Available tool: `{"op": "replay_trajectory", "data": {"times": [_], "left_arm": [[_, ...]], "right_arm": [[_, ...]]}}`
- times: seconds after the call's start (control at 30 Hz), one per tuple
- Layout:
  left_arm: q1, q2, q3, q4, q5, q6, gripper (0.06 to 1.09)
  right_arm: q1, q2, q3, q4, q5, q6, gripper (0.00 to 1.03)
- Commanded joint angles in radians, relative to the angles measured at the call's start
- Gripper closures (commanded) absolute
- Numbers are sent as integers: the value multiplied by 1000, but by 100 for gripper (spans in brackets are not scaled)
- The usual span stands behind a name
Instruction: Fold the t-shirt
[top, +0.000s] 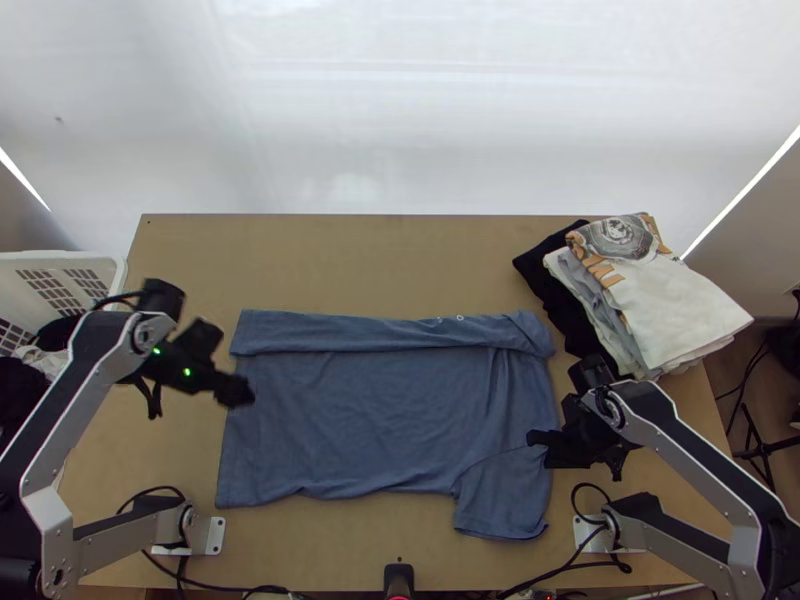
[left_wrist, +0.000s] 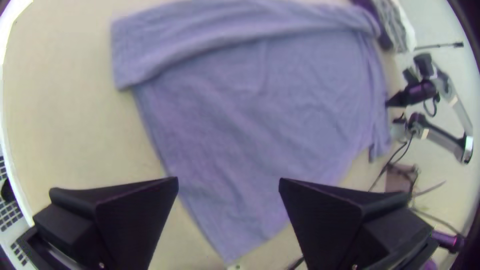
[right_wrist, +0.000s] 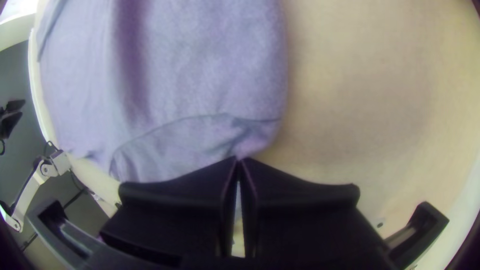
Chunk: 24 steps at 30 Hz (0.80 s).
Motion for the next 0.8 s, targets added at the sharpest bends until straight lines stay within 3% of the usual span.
{"op": "replay_trajectory", "data": {"times": [0.0,0.37,0.57,0.77], "left_arm": [[-232,28,33,-358,-336,56,11],[-442,56,-213,-324,-382,115,11],[-588,114,-268,-280,-399,33,11],[-612,110,-318,-206,-374,22,11]], "right_arm": [[10,-15,2,-2,7,2,100],[15,-18,7,-2,14,2,100],[15,-25,7,-2,17,2,100],[9,-25,7,0,18,2,100]]}}
